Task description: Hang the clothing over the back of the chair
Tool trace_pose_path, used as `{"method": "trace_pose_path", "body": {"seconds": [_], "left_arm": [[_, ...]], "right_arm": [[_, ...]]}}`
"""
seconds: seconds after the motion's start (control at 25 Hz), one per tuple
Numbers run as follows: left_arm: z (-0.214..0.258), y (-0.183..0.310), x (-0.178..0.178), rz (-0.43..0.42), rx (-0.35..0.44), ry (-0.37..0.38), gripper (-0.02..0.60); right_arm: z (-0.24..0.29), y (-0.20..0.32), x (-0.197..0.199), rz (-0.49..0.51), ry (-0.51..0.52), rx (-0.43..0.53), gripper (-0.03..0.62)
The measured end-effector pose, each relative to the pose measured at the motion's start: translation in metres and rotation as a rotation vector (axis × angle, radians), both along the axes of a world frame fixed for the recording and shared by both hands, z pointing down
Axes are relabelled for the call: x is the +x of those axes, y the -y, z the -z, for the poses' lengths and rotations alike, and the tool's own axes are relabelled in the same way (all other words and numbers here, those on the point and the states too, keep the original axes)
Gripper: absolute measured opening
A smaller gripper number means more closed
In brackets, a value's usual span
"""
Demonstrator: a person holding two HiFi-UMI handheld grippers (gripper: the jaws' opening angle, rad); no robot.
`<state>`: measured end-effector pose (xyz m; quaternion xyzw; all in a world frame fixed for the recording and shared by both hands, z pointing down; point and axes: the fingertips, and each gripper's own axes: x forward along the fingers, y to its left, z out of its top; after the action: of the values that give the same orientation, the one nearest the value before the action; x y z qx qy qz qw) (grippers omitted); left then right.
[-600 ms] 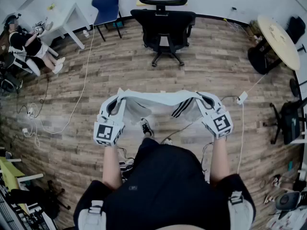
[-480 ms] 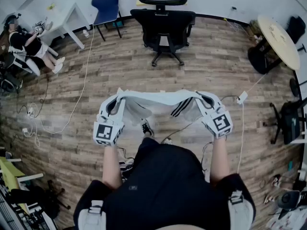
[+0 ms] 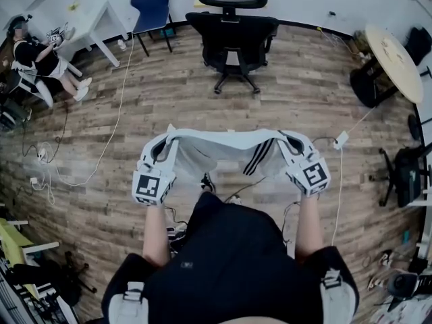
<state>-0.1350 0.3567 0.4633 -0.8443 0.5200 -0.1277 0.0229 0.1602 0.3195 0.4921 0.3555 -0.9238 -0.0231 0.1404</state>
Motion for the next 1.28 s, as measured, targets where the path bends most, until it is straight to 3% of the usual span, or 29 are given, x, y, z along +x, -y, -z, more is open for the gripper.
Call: {"method": "trace_pose_path", "body": {"seconds": [1.28], "left_arm": [[-0.006, 0.128, -0.050, -0.079, -0.032, -0.017, 0.028]], "right_arm": [[0.005, 0.111, -0.046, -0.110, -0.057, -0.015, -0.002]]}}
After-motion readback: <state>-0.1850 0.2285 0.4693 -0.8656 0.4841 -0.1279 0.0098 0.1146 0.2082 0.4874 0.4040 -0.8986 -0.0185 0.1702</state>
